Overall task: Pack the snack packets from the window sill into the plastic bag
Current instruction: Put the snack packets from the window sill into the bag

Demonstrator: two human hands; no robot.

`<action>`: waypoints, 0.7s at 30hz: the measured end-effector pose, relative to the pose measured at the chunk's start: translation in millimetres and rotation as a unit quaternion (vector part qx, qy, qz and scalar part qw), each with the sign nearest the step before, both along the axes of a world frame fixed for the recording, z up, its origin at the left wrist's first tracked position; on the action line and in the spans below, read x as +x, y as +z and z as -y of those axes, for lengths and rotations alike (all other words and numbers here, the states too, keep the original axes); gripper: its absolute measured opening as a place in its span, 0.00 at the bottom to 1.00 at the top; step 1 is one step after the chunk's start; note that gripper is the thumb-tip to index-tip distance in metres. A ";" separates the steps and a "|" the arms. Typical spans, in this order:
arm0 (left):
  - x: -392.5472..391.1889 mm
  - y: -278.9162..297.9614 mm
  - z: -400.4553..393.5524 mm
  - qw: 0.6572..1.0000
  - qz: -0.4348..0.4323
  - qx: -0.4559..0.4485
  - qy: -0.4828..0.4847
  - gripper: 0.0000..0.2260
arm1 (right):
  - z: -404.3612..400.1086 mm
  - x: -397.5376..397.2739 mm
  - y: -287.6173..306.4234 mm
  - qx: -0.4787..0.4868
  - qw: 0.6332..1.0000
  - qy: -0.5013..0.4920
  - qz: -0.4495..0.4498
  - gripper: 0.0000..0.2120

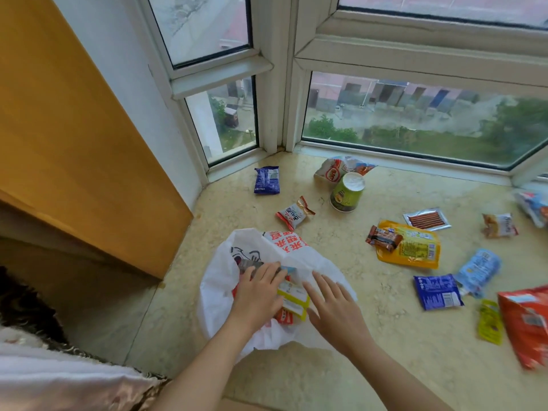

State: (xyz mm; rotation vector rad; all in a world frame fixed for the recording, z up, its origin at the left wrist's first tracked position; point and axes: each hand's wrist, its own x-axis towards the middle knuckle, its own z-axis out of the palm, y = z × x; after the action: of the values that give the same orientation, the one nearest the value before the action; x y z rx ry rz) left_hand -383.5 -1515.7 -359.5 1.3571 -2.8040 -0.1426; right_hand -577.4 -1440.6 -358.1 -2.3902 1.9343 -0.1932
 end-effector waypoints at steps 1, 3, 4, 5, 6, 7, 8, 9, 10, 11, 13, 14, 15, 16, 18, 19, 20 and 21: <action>-6.3 5.3 -1.9 1.000 -0.010 -0.003 0.002 0.25 | -6.6 -8.0 5.4 -0.011 1.000 -0.008 -0.010 0.27; -19.1 14.7 -5.5 0.999 -0.036 -0.021 -0.003 0.22 | -19.3 -23.2 17.5 -0.010 0.999 -0.042 -0.023 0.24; -26.6 19.6 -7.2 0.999 -0.045 -0.028 -0.008 0.21 | -25.6 -31.0 22.1 -0.009 0.998 -0.057 -0.026 0.25; -34.0 24.1 -8.9 0.998 -0.051 -0.032 -0.015 0.21 | -31.8 -38.3 26.2 -0.012 0.997 -0.069 -0.031 0.25; -40.8 26.8 -10.5 0.998 -0.054 -0.032 -0.021 0.21 | -37.7 -45.7 28.0 -0.015 0.996 -0.078 -0.036 0.26; -48.0 28.6 -12.4 0.998 -0.056 -0.033 -0.026 0.22 | -44.2 -53.5 29.8 -0.014 0.995 -0.087 -0.038 0.25; -54.8 30.1 -14.5 0.997 -0.057 -0.030 -0.031 0.24 | -50.1 -61.6 30.0 -0.011 0.995 -0.094 -0.034 0.25; -61.4 31.5 -17.2 0.997 -0.057 -0.024 -0.036 0.26 | -55.6 -69.7 31.3 -0.006 0.995 -0.100 -0.027 0.25; -67.5 33.7 -20.7 0.997 -0.059 -0.020 -0.041 0.27 | -61.4 -78.1 31.2 -0.005 0.994 -0.106 -0.025 0.24; -73.3 35.6 -24.0 0.997 -0.061 -0.020 -0.049 0.27 | -67.2 -85.5 31.3 0.000 0.994 -0.111 -0.026 0.25; -84.7 40.1 -30.9 0.996 -0.054 -0.022 -0.063 0.28 | -78.0 -98.8 32.3 0.009 0.992 -0.123 -0.027 0.25; -90.8 42.3 -34.0 0.996 -0.048 -0.019 -0.068 0.28 | -82.8 -105.9 32.9 0.012 0.991 -0.132 -0.026 0.25; -97.3 44.3 -36.9 0.996 -0.045 -0.017 -0.069 0.28 | -87.8 -113.4 34.8 0.021 0.990 -0.141 -0.024 0.25; -104.0 45.7 -39.7 0.997 -0.041 -0.012 -0.069 0.27 | -92.2 -121.5 35.7 0.025 0.989 -0.145 -0.023 0.26; -118.4 48.4 -46.1 0.997 -0.027 0.005 -0.065 0.27 | -99.9 -139.0 38.2 0.032 0.988 -0.152 -0.021 0.27; -126.2 49.1 -49.4 0.998 -0.021 0.012 -0.063 0.28 | -103.5 -148.9 38.9 0.041 0.987 -0.155 -0.018 0.27; -134.7 49.3 -52.7 0.998 -0.016 0.019 -0.062 0.28 | -107.3 -160.2 37.8 0.049 0.986 -0.157 -0.015 0.27; -143.7 48.6 -56.4 0.998 -0.013 0.024 -0.060 0.29 | -111.2 -172.4 37.7 0.059 0.986 -0.158 -0.015 0.27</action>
State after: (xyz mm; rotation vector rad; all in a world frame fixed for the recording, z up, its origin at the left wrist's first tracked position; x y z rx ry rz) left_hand -527.3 -1459.3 -310.8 1.1854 -2.8788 -0.2281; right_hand -749.8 -1329.4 -320.4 -2.0141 2.2615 -0.0555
